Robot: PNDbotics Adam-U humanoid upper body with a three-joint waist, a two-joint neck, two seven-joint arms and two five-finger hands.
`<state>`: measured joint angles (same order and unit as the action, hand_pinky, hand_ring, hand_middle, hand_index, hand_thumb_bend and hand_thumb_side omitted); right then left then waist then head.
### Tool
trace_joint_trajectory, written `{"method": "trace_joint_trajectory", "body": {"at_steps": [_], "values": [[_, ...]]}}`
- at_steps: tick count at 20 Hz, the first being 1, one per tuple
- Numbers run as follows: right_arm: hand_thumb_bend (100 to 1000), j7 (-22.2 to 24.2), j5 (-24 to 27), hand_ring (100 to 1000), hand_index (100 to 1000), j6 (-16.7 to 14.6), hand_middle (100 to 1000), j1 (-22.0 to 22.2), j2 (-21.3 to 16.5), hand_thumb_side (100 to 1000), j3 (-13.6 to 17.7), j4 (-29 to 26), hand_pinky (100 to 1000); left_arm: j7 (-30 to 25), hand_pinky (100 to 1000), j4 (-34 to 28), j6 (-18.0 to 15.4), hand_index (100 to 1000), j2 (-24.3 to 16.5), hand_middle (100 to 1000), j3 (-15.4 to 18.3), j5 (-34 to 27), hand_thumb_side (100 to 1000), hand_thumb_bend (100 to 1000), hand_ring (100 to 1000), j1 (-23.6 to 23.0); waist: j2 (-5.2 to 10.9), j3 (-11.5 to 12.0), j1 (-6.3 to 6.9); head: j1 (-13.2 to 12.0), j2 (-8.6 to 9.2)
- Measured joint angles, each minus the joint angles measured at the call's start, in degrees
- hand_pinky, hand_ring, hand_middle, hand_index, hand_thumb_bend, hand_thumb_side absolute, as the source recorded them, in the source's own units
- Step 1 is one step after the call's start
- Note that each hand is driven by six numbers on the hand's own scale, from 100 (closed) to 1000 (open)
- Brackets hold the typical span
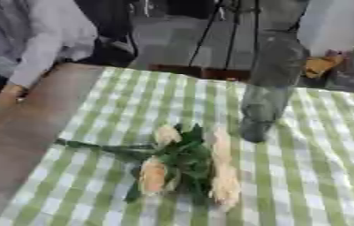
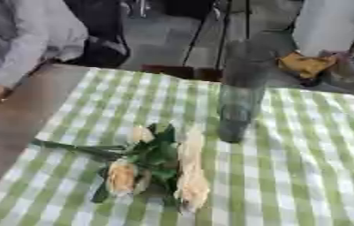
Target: Arrange flowers into the vase.
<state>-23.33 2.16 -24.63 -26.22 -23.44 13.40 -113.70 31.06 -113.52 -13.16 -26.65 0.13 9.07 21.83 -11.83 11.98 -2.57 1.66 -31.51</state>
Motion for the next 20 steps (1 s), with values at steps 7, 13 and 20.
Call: {"method": "trace_joint_trajectory", "body": {"at_steps": [7, 13, 20], "values": [[100, 0.5, 0.1, 850, 855, -0.1, 851, 0.0, 0.2, 1000, 0.0, 0.0, 748, -0.7, 650, 0.0, -0.4, 991, 0.0, 818, -0.3, -0.6, 898, 272, 847, 0.3, -0.06, -0.3, -0.06, 2.0, -0.19], [100, 0.5, 0.3, 850, 857, -0.1, 852, 0.0, 0.2, 1000, 0.0, 0.0, 749, -0.9, 652, 0.0, -0.3, 977, 0.0, 813, -0.3, -0.5, 891, 261, 844, 0.3, 0.00, -0.3, -0.15, 2.6, -0.63], [100, 0.4, 0.5, 852, 861, 0.3, 854, 0.0, 0.2, 1000, -0.1, 0.0, 750, -1.4, 648, 0.0, -0.3, 964, 0.0, 807, -0.5, -0.5, 873, 283, 838, 0.2, 0.86, -0.2, -0.53, 8.3, -2.68]]}}
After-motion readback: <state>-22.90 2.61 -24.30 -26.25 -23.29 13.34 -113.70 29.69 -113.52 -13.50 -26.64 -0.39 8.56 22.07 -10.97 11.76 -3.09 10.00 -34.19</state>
